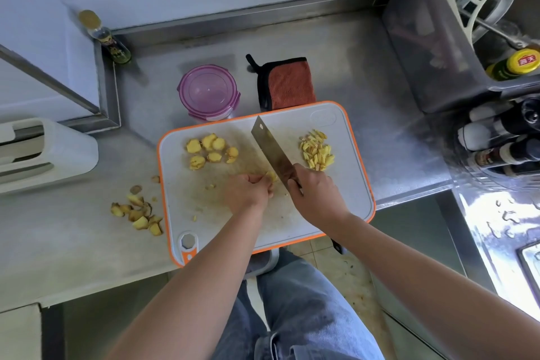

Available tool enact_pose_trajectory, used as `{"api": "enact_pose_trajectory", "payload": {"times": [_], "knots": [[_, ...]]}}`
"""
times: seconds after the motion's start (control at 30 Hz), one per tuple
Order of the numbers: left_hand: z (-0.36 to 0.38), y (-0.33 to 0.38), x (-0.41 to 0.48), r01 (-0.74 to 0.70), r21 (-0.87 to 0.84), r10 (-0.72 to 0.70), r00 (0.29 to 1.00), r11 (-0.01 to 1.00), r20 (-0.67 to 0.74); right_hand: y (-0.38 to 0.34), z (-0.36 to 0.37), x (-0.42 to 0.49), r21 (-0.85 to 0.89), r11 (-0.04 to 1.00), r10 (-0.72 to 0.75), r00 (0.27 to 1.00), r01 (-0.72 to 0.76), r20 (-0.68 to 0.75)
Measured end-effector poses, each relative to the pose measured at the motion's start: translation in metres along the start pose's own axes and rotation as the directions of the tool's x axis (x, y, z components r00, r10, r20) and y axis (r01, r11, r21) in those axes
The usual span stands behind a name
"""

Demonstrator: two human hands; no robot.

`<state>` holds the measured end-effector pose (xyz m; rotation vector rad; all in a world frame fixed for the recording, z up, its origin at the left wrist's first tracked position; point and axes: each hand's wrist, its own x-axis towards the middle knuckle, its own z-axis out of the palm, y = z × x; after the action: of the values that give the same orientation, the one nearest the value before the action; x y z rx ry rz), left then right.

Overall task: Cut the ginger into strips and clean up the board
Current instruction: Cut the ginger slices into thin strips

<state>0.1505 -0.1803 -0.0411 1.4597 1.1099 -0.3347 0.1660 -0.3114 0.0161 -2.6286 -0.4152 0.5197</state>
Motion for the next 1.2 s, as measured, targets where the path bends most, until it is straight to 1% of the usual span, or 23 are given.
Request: {"api": "enact_pose_trajectory", "payload": {"times": [0.1,0.23,0.5,0.67,0.87,0.93,1.03,1.2], "knots": [[0.0,-0.001,0.001,-0.013,0.004,0.013,1.0,1.0,-0.007,-0.002,0.003,0.0,-0.01,1.0,0.011,1.0,-0.01,0.025],[0.0,-0.002,0.004,-0.039,0.021,0.039,0.999,0.999,-0.002,0.0,0.004,-0.002,-0.007,1.0,0.012,1.0,-0.012,0.021],[-0.004,-0.002,0.003,-0.046,0.027,0.046,0.999,0.999,0.022,-0.004,0.008,0.0,-0.018,0.999,0.045,0.996,-0.043,0.078],[-0.005,0.001,0.002,-0.04,0.035,0.039,0.999,0.999,0.025,-0.011,0.011,0.007,-0.043,0.999,0.027,0.999,-0.025,0.039],[-0.004,0.0,0.005,0.008,0.0,-0.008,0.998,1.0,0.07,-0.009,0.006,0.015,0.067,0.997,0.039,0.999,-0.037,-0.033],[-0.004,0.001,0.005,0.01,-0.004,-0.009,0.998,1.0,0.068,-0.008,0.004,0.012,0.079,0.997,0.028,0.999,-0.024,-0.041],[-0.004,0.001,0.004,0.006,0.026,-0.008,0.998,1.0,0.069,-0.009,0.004,0.005,0.065,0.998,0.015,1.0,-0.014,-0.013],[-0.004,0.003,0.002,0.008,0.025,-0.01,0.998,1.0,0.064,-0.01,0.006,0.001,0.054,0.998,0.035,0.999,-0.036,0.035]]}}
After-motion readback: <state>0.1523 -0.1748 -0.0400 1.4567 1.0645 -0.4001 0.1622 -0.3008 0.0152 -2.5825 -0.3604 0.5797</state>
